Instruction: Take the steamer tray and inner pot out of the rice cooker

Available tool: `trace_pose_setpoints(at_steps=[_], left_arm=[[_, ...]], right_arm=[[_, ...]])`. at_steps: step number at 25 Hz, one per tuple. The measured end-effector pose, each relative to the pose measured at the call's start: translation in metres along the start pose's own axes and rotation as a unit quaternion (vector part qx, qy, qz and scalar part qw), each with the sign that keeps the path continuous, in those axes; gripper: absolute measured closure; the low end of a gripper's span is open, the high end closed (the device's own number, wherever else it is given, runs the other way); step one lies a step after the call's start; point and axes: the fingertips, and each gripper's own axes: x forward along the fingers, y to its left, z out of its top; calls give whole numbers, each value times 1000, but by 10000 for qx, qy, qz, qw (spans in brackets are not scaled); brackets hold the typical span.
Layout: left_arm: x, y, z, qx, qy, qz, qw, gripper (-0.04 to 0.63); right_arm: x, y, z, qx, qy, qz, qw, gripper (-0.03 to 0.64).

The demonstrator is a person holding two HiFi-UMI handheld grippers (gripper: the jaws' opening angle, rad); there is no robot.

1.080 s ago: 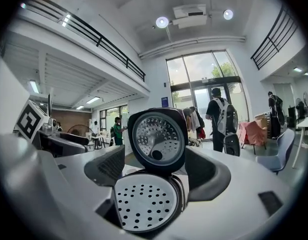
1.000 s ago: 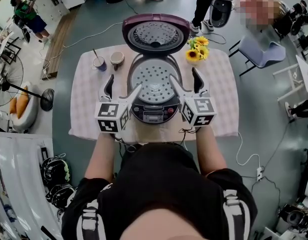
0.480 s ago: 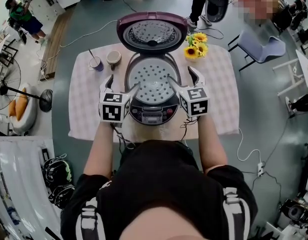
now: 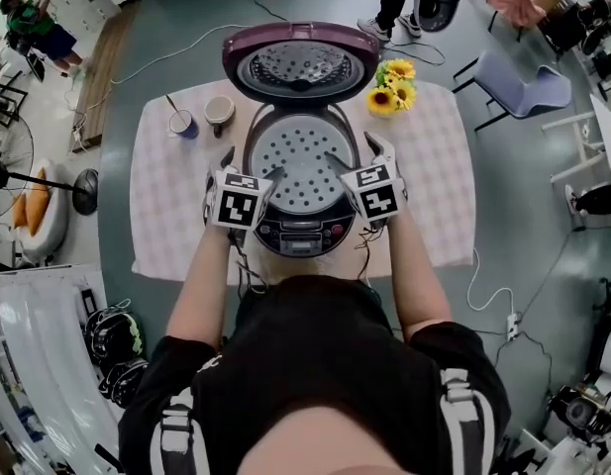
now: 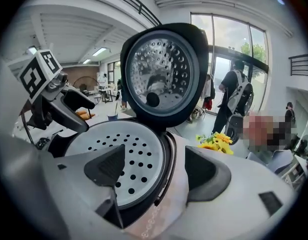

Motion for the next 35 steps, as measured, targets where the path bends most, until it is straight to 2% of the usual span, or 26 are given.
trace_pose_setpoints(at_steps=[5, 13, 19, 22, 23, 26, 33, 35], left_arm=[[26, 3, -12, 102, 398, -119, 9991, 158], [47, 10, -27, 300, 853, -91, 9959, 158], [55, 26, -50, 427, 1250, 220, 9910, 163], [53, 27, -52, 202, 1202, 232, 9923, 172], [53, 27, -51, 170, 1181, 234, 9926, 177], [50, 26, -47, 150, 1079, 290, 9936, 221], [37, 31, -38, 273, 857, 524, 9946, 309], [33, 31, -35, 258, 731, 594, 9952, 336]], right_arm=[[21, -4, -16, 31, 367, 54, 9993, 267], [41, -11, -34, 27, 828, 16, 9966, 267], [46, -21, -47, -123, 1110, -314, 9932, 270], [44, -23, -47, -90, 1113, -304, 9933, 276], [43, -21, -47, -70, 1117, -291, 9933, 298], [41, -16, -46, -102, 1110, -353, 9931, 433], [34, -12, -30, -210, 842, -539, 9948, 454], [31, -10, -23, -225, 720, -585, 9954, 479]])
